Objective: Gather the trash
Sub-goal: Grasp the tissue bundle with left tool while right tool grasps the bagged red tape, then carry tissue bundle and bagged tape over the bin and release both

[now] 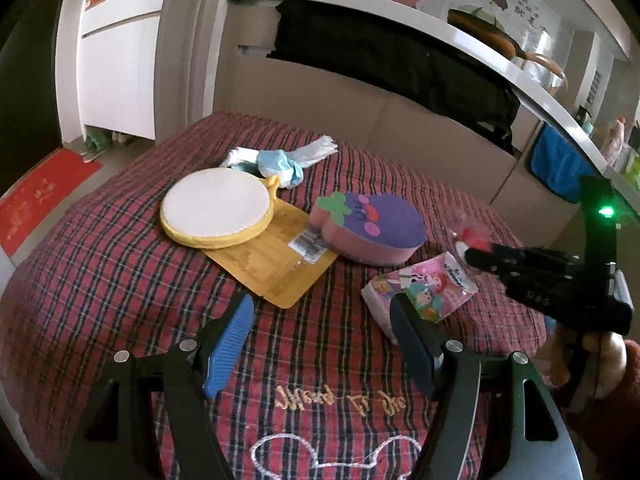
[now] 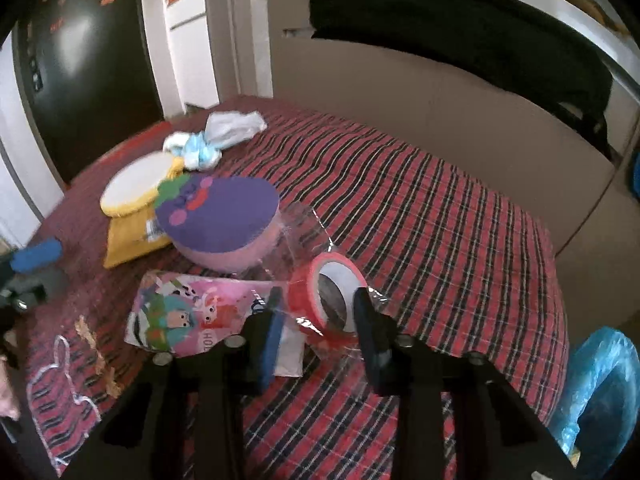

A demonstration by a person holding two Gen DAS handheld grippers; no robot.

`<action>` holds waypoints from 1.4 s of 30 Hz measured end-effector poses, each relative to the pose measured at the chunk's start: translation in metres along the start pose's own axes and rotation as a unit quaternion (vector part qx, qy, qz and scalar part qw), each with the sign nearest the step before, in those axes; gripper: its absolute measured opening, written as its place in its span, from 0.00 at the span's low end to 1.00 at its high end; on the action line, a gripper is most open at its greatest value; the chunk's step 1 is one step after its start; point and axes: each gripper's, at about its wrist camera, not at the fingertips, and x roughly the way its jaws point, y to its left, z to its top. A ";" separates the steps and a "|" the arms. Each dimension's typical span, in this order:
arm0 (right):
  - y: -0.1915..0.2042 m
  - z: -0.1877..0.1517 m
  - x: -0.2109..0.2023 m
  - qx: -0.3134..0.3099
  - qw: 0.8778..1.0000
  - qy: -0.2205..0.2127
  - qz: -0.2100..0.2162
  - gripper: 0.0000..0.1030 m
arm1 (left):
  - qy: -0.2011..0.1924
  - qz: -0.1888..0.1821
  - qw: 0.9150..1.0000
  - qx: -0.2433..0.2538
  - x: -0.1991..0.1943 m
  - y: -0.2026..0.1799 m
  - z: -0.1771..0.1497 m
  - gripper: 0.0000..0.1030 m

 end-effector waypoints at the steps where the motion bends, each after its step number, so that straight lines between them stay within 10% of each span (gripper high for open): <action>1: -0.002 0.000 -0.006 -0.002 1.000 -0.005 -0.004 0.23 | 0.002 -0.004 1.000 -0.001 0.002 -0.002 0.001 0.68; 15: -0.051 -0.031 -0.082 0.085 0.995 -0.041 0.017 0.18 | -0.007 -0.011 1.000 0.013 0.016 -0.015 0.030 0.68; 26: -0.050 -0.041 -0.081 0.109 0.993 -0.041 0.030 0.18 | -0.058 0.027 0.984 0.165 0.081 -0.008 0.111 0.68; 35: -0.036 -0.031 -0.068 0.086 0.995 -0.037 0.032 0.18 | 0.032 0.111 0.982 0.147 0.170 0.006 0.132 0.59; 42: -0.036 -0.032 -0.066 0.087 0.995 -0.041 0.039 0.18 | 0.000 0.129 0.987 0.095 0.154 0.020 0.136 0.36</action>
